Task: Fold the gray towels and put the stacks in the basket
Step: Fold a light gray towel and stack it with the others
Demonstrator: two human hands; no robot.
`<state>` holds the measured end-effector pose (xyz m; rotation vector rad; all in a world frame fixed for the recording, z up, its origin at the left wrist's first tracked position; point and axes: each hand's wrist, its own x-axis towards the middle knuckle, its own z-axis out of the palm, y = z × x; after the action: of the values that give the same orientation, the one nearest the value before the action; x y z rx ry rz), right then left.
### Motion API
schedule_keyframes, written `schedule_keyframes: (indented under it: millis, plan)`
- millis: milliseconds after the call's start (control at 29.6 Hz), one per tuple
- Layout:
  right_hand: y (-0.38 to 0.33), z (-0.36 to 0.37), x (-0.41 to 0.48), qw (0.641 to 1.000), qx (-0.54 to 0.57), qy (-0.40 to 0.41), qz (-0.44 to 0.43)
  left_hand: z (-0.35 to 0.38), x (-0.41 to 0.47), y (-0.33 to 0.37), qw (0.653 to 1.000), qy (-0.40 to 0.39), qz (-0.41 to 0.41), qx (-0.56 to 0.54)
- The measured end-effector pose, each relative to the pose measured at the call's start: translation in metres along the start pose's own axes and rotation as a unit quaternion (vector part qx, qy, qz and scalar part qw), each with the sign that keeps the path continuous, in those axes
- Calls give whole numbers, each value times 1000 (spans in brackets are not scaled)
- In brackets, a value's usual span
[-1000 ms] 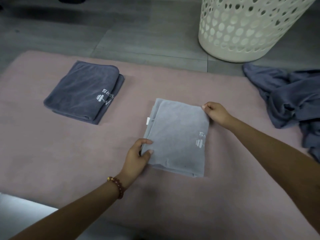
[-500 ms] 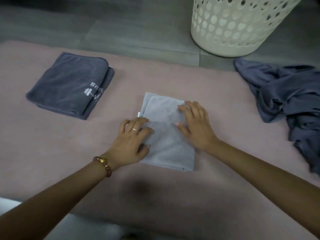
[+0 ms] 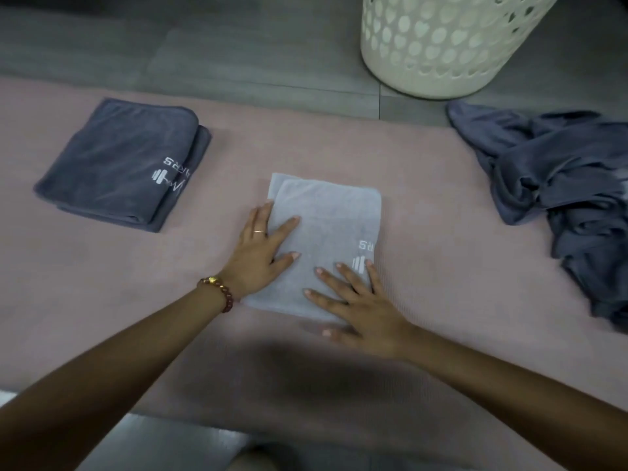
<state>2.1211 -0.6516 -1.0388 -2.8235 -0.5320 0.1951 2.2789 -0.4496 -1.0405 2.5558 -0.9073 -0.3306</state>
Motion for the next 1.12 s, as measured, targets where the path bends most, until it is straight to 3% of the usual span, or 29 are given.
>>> schedule_keyframes:
  millis: [68, 169, 271, 304, 440, 642, 744, 845, 947, 1048, 1116]
  plan:
    - [12, -17, 10, 973, 221, 23, 56, 1, -14, 9, 989, 52, -90, -101]
    - [37, -51, 24, 872, 393, 180, 231, 5, -35, 21, 973, 89, -132, -169]
    - [45, -79, 32, 701, 619, 110, 336, 2, -43, 27, 962, 120, -145, -198]
    - [45, -83, 34, 668, 653, 81, 347, 0, -42, 28, 957, 123, -157, -209]
    - [43, -76, 38, 695, 620, 41, 361, -6, -32, 25, 940, 76, -214, -254]
    - [42, -71, 41, 716, 604, 70, 342, -11, -24, 26, 963, 34, -217, -158]
    - [39, -67, 43, 723, 605, 88, 321, -10, -26, 31, 964, 35, -162, -206]
    - [37, -65, 41, 756, 579, 88, 293, -11, -34, 40, 959, 41, -141, -242]
    - [36, -66, 41, 767, 575, 69, 277, -20, -33, 41, 931, 24, -185, -313]
    - [35, -73, 42, 725, 622, 65, 289, -39, -32, 34, 854, -32, -207, -476]
    - [33, -83, 44, 705, 647, 56, 284, -55, -34, 27, 816, -64, -222, -529]
